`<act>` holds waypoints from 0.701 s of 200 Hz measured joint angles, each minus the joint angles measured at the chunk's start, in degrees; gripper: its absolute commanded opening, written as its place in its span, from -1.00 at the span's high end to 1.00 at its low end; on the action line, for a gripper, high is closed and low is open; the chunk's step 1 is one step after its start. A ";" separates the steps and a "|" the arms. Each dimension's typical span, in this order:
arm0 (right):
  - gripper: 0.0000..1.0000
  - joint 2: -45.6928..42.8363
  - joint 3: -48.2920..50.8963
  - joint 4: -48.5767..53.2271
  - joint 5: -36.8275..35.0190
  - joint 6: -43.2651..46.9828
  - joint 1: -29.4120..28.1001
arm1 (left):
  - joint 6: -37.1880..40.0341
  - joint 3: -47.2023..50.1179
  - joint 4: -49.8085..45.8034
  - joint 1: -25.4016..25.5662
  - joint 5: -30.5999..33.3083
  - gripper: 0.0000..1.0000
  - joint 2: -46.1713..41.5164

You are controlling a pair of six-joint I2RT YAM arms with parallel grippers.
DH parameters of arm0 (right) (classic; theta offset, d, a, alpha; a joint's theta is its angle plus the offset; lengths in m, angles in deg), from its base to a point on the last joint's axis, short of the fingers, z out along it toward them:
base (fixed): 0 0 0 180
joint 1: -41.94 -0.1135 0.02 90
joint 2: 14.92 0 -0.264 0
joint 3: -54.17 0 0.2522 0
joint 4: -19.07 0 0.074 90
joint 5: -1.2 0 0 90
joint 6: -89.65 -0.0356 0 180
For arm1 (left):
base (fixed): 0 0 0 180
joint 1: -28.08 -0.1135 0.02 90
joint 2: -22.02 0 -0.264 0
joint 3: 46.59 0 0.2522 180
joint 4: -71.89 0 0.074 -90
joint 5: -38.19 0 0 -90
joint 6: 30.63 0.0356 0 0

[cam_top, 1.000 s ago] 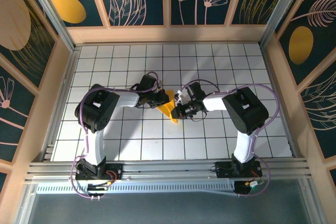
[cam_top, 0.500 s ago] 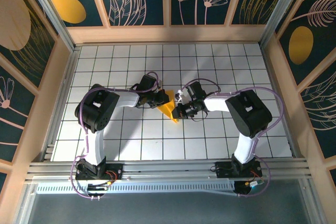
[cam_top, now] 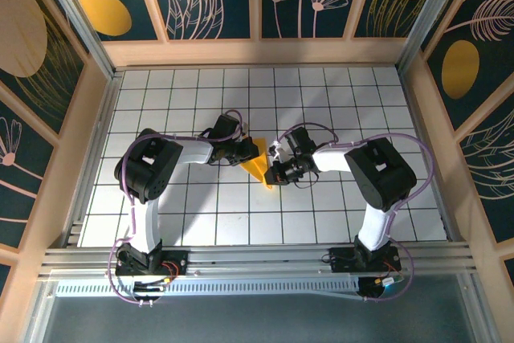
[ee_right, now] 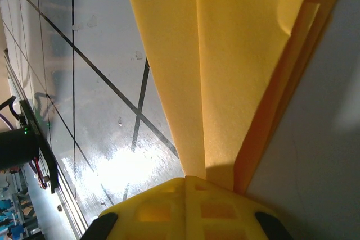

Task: Fold a paper plane with a square sheet of paper (fold left side to right side)
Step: Fourth fold the wing at the center of the table.

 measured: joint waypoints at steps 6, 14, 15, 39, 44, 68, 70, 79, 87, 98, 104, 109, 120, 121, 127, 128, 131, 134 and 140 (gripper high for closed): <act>1.00 0.00 0.00 0.09 0.00 0.09 0.00 | 0.02 0.00 0.00 0.00 0.00 1.00 -0.02; 1.00 0.00 0.00 0.13 0.00 0.17 0.00 | 0.02 0.00 0.00 0.00 0.00 1.00 0.00; 1.00 0.00 0.00 0.15 0.00 0.17 0.00 | 0.00 0.00 0.00 0.00 0.00 1.00 0.00; 1.00 0.00 0.00 0.35 0.00 0.20 0.00 | 0.02 0.00 0.00 0.00 0.00 1.00 0.00; 1.00 0.00 0.07 0.33 0.00 0.20 0.00 | 0.00 0.00 0.00 0.02 0.00 1.00 0.00; 1.00 -0.02 0.39 0.28 0.04 0.22 0.00 | 0.02 0.00 0.00 0.00 0.00 1.00 0.00; 1.00 0.00 0.39 0.28 0.04 0.22 -0.02 | 0.02 -0.02 0.00 0.00 0.02 1.00 0.00; 1.00 -0.02 0.44 0.24 0.04 0.22 -0.04 | 0.02 0.00 0.00 0.00 0.00 1.00 0.00; 1.00 -0.02 0.59 0.00 0.04 0.22 -0.04 | 0.02 0.00 0.00 0.00 0.02 1.00 0.00; 1.00 -0.02 0.74 -0.26 0.07 0.22 -0.04 | 0.00 0.00 0.00 0.00 0.00 1.00 -0.02; 1.00 -0.04 0.83 -0.37 0.07 0.22 -0.04 | 0.02 0.00 0.00 0.00 0.02 1.00 0.00; 1.00 -0.11 0.96 -0.55 0.07 0.20 -0.04 | 0.02 0.00 0.00 0.02 0.00 1.00 0.00; 1.00 -0.37 1.36 -0.92 0.04 0.20 -0.09 | 0.00 0.00 0.00 0.00 0.00 1.00 0.00; 1.00 -0.39 1.38 -0.94 0.04 0.20 -0.09 | 0.00 0.00 0.00 0.00 0.00 1.00 0.00; 1.00 -0.55 1.62 -1.09 0.04 0.20 -0.11 | 0.00 0.00 0.02 0.00 -0.02 1.00 0.00; 1.00 -0.59 1.66 -1.11 0.04 0.17 -0.11 | 0.00 0.00 0.02 0.00 -0.02 1.00 0.00; 1.00 -0.63 1.79 -1.27 0.07 0.20 -0.11 | 0.00 0.00 0.02 0.00 -0.02 1.00 0.00; 1.00 -0.72 1.92 -1.36 0.04 0.15 -0.11 | 0.00 0.00 0.02 0.00 -0.02 1.00 0.00; 1.00 -0.92 2.16 -1.51 0.04 0.17 -0.15 | -0.02 0.04 0.11 0.00 -0.04 1.00 0.00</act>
